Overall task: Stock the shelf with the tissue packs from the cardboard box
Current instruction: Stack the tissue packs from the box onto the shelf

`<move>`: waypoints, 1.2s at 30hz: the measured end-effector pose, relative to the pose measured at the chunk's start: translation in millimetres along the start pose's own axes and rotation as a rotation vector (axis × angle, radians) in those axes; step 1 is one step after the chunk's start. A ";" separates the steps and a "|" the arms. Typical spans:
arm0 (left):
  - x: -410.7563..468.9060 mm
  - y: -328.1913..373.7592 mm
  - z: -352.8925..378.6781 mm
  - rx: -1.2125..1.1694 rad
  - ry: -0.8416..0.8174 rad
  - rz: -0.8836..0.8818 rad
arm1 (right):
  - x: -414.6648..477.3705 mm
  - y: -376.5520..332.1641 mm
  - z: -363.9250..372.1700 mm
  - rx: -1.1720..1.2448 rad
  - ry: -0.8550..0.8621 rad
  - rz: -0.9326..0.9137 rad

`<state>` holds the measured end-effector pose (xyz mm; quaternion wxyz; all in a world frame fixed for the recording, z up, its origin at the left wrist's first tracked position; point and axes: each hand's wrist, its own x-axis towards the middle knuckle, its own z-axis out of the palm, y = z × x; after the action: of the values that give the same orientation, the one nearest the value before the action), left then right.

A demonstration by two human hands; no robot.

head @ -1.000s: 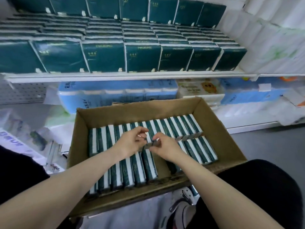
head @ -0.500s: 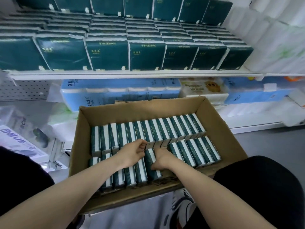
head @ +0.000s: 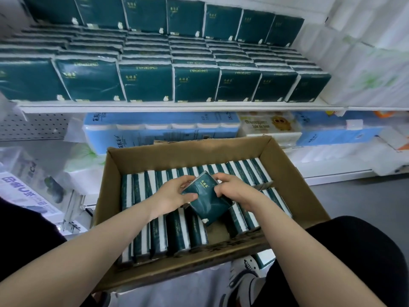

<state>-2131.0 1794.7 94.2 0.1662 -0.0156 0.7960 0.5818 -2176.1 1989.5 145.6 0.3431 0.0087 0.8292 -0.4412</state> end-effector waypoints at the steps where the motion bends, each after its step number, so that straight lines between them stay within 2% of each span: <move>1: -0.8 3.0 -2.1 -0.023 0.017 0.011 | 1.0 -0.5 -1.4 0.036 0.012 -0.016; 5: -4.7 14.9 -16.0 -0.110 0.143 0.049 | 6.1 3.0 -10.8 0.205 0.084 -0.094; 8: -13.3 29.0 -27.0 -0.151 0.208 0.095 | 2.0 -0.2 -18.3 0.396 0.036 -0.129; 12: -22.5 44.8 -41.4 -0.130 0.253 0.156 | -5.0 -16.7 -20.9 0.473 0.005 -0.218; 19: -30.7 88.8 -85.8 -0.137 0.364 0.262 | -8.8 -86.2 -30.8 0.433 0.095 -0.406; 31: -40.2 169.6 -204.1 -0.189 0.622 0.485 | -10.3 -256.2 -29.9 0.237 0.164 -0.739; 36: -32.5 170.7 -262.1 -0.022 0.827 0.468 | 8.8 -325.7 -6.4 0.178 0.196 -0.790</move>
<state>-2202.1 1600.2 330.9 -0.3002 -0.0680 0.7714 0.5570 -2289.7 1792.8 379.3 0.0648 -0.2386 0.7561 -0.6059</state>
